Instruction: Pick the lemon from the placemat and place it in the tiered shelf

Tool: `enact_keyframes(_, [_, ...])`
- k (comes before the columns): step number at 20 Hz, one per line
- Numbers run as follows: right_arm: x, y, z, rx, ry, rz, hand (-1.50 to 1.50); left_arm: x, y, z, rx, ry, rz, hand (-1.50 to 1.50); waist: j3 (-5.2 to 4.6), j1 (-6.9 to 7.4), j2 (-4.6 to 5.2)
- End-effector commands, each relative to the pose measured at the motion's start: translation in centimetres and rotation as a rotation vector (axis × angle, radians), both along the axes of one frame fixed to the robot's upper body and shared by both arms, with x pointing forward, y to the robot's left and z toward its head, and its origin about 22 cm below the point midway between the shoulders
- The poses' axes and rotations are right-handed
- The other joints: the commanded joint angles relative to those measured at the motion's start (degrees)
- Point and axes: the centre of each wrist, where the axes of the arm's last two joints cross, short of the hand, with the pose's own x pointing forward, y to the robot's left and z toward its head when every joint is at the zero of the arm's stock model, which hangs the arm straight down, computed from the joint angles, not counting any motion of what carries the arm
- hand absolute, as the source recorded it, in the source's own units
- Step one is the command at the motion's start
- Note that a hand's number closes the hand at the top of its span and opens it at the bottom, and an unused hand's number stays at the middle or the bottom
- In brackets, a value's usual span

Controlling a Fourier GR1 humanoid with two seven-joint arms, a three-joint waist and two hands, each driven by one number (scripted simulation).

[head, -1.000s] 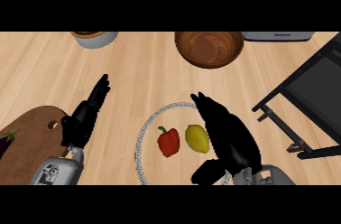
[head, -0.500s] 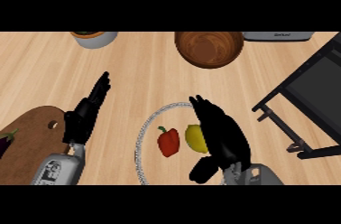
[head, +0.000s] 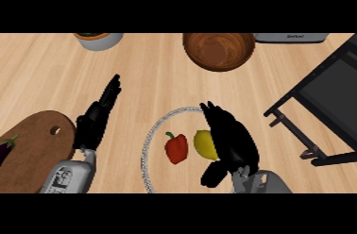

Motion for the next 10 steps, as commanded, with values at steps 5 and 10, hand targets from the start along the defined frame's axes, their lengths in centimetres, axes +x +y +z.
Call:
enact_keyframes(5, [1.2,0.0,-3.3,-0.047,0.025,0.003,-1.50,-1.5,2.1,0.4,0.003,0.006,-0.014,0.00,0.00,0.19,0.00])
enact_keyframes(10, [1.9,1.2,-2.9,-0.036,0.031,-0.011,-1.50,-0.8,1.4,-0.4,-0.001,-0.004,-0.002,0.00,0.00,0.13,0.01])
